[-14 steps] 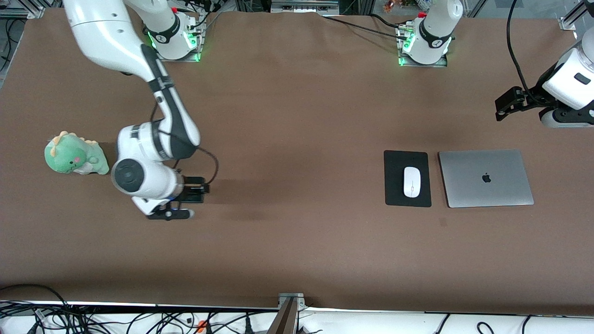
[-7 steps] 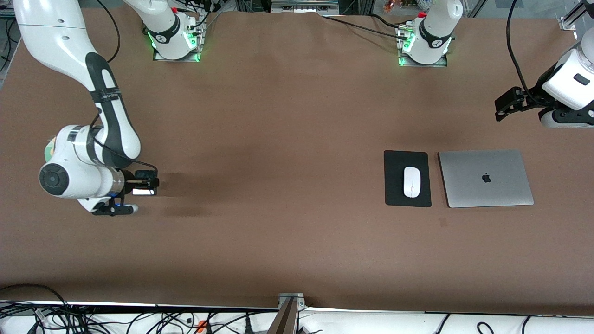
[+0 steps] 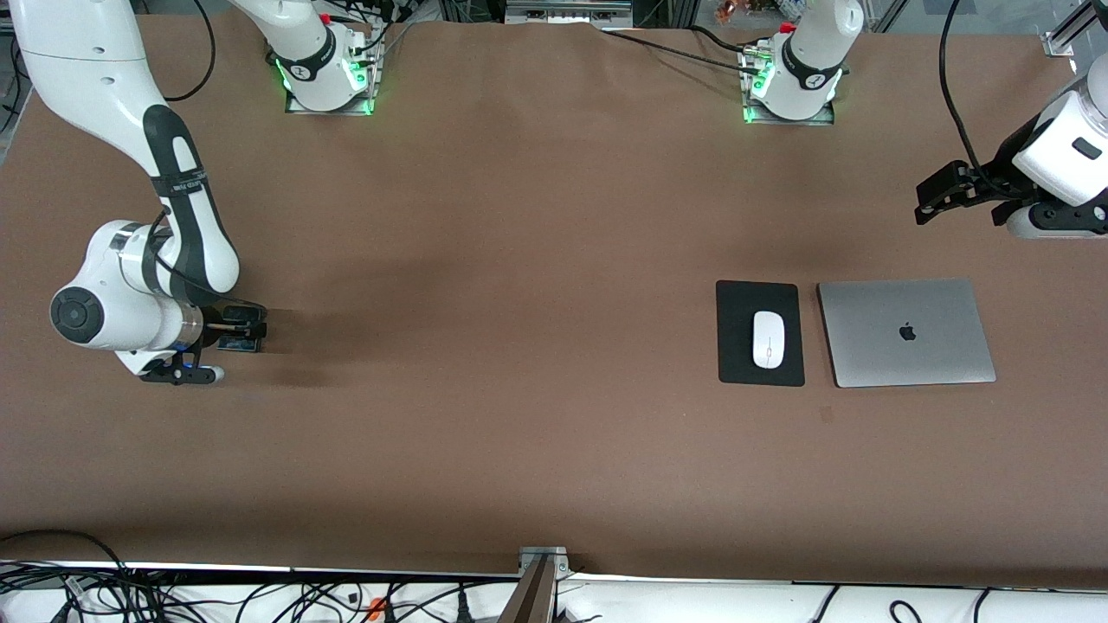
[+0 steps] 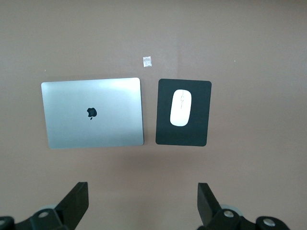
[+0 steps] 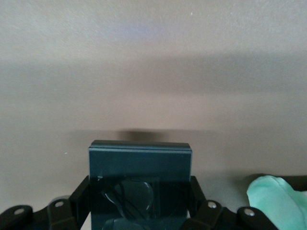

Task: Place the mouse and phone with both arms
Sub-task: 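Lower the green block beside the plush toy with the right gripper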

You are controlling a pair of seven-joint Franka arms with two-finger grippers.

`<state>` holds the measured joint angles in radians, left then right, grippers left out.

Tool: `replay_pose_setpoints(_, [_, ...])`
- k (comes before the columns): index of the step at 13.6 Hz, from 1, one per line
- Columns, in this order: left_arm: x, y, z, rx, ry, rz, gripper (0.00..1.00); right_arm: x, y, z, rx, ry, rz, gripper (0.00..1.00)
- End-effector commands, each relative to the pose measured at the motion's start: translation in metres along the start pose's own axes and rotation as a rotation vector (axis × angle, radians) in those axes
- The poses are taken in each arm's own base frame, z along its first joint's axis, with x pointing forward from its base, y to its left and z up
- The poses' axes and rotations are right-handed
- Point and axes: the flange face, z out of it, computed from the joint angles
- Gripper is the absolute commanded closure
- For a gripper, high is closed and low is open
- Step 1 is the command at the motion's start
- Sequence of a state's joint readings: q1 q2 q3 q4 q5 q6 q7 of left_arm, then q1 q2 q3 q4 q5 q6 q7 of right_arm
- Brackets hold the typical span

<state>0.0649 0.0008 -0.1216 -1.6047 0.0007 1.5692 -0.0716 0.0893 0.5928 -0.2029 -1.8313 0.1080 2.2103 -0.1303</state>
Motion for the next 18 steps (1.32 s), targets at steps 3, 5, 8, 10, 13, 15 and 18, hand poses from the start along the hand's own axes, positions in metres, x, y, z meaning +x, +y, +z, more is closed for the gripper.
replay_pose_setpoints(3, [-0.007, 0.007, -0.003, -0.010, 0.002, 0.013, 0.00, -0.025, 0.003, 0.017, -0.005, 0.013, -0.032, 0.94])
replay_pose_setpoints(5, [-0.007, 0.007, -0.003, -0.010, 0.002, 0.013, 0.00, -0.034, 0.014, 0.021, -0.008, 0.015, -0.051, 0.93])
replay_pose_setpoints(8, [-0.007, 0.008, -0.003, -0.010, 0.002, 0.016, 0.00, -0.035, 0.014, 0.011, -0.005, 0.023, -0.057, 0.00])
replay_pose_setpoints(10, [-0.007, 0.008, -0.003, -0.010, 0.002, 0.016, 0.00, -0.033, 0.014, -0.005, -0.001, 0.039, -0.056, 0.00])
replay_pose_setpoints(13, [-0.007, 0.008, -0.003, -0.010, 0.002, 0.015, 0.00, -0.025, 0.009, -0.055, 0.026, 0.020, -0.056, 0.00])
replay_pose_setpoints(15, [-0.007, 0.008, -0.003, -0.010, 0.002, 0.015, 0.00, -0.021, 0.002, -0.110, 0.050, 0.006, -0.059, 0.00])
replay_pose_setpoints(18, [-0.007, 0.009, -0.003, -0.010, 0.002, 0.016, 0.00, -0.042, -0.017, -0.206, 0.079, 0.046, -0.071, 0.00])
